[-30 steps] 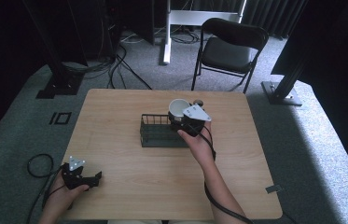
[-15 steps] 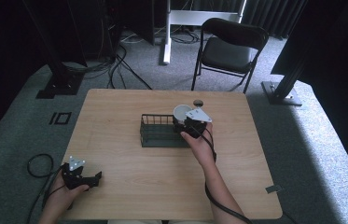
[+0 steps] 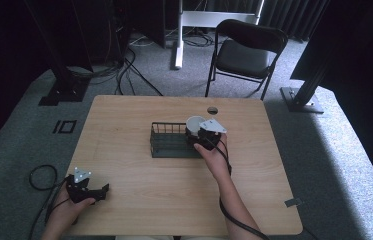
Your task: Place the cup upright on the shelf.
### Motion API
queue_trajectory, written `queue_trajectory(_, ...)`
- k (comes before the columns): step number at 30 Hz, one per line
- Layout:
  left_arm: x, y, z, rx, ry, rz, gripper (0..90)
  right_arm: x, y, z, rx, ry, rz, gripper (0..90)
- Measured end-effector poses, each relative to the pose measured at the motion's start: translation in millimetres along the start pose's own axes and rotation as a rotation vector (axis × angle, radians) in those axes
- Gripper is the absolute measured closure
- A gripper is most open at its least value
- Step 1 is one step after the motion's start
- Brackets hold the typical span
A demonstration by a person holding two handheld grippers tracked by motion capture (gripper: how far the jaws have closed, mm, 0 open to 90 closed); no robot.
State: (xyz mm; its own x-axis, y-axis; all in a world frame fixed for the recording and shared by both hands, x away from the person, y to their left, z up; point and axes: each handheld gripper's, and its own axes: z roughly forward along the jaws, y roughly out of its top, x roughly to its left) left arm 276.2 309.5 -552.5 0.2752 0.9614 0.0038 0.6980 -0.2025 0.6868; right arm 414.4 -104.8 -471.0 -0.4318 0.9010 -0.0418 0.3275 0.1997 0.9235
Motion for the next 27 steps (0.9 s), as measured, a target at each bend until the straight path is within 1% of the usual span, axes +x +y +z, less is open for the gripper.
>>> queue_trajectory(2,0.0,0.0,0.0,0.0,0.0,0.0,1.2,-0.3,0.9,-0.6,0.01,0.007,-0.015,18.2)
queue_trajectory(3,0.0,0.0,0.0,0.0,0.0,0.0,1.2,-0.3,1.7,-0.9,0.024,0.014,-0.025,14.4)
queue_trajectory(4,0.0,0.0,0.0,0.0,0.0,0.0,1.2,-0.4,2.0,-1.0,0.021,0.019,-0.025,12.4)
queue_trajectory(6,0.0,0.0,0.0,0.0,0.0,0.0,1.2,-0.8,2.9,-2.7,0.021,0.021,-0.02,12.3)
queue_trajectory(8,0.0,0.0,0.0,0.0,0.0,0.0,1.2,-2.2,4.2,-5.7,0.012,0.02,-0.002,12.1)
queue_trajectory(11,0.0,0.0,0.0,0.0,0.0,0.0,1.2,-4.1,5.7,-9.4,0.007,0.019,0.005,11.9)
queue_trajectory(14,0.0,0.0,0.0,0.0,0.0,0.0,1.2,-5.1,6.3,-14.3,0.008,0.029,-0.001,11.9)
queue_trajectory(21,0.0,0.0,0.0,0.0,0.0,0.0,1.2,-8.5,4.2,-23.7,0.001,0.029,-0.004,11.9)
queue_trajectory(25,0.0,0.0,0.0,0.0,0.0,0.0,1.2,-10.9,2.6,-30.0,-0.007,0.036,0.011,11.9)
queue_trajectory(27,0.0,0.0,0.0,0.0,0.0,0.0,1.2,-14.0,0.1,-37.4,-0.016,0.033,0.014,11.9)
